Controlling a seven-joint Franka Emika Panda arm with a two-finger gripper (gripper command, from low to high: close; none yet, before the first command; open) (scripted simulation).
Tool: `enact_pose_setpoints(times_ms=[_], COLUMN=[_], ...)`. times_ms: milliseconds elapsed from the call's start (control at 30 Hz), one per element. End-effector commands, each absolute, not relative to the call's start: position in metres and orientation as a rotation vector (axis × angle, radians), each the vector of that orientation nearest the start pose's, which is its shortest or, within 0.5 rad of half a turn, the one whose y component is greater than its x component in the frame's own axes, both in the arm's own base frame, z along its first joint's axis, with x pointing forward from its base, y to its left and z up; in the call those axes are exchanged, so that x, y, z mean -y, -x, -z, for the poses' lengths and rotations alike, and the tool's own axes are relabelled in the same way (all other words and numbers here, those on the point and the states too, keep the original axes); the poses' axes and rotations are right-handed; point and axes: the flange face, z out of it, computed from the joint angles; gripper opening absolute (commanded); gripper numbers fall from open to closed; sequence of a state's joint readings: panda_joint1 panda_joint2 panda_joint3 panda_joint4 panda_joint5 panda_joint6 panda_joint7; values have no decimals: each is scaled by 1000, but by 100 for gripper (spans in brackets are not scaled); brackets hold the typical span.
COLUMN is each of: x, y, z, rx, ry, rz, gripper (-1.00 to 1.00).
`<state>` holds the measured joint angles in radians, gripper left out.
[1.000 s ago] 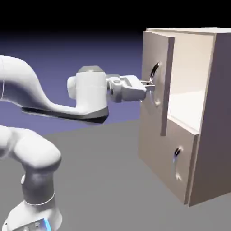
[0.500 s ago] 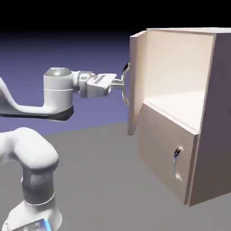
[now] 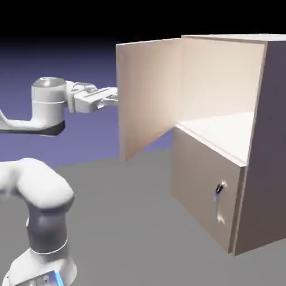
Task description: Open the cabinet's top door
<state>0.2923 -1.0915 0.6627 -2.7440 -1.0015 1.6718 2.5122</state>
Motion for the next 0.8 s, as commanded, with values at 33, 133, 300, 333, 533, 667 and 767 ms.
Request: enact_pose_setpoints(times_ms=[33, 133, 300, 333, 533, 667, 767], x=[-199, -228, -277, -286, -333, -361, -381], y=[-187, -182, -179, -179, -182, -187, -192], z=[-531, -531, -531, -531, -531, -531, -531], rx=[-1799, -1887, -2035, -2062, -2207, -2294, -2358], ry=[1474, 1431, 1353, 1337, 1249, 1191, 1147], rz=[2314, 2347, 2395, 2404, 2444, 2465, 2478], gripper=[-100, -100, -100, -100, -100, -100, -100])
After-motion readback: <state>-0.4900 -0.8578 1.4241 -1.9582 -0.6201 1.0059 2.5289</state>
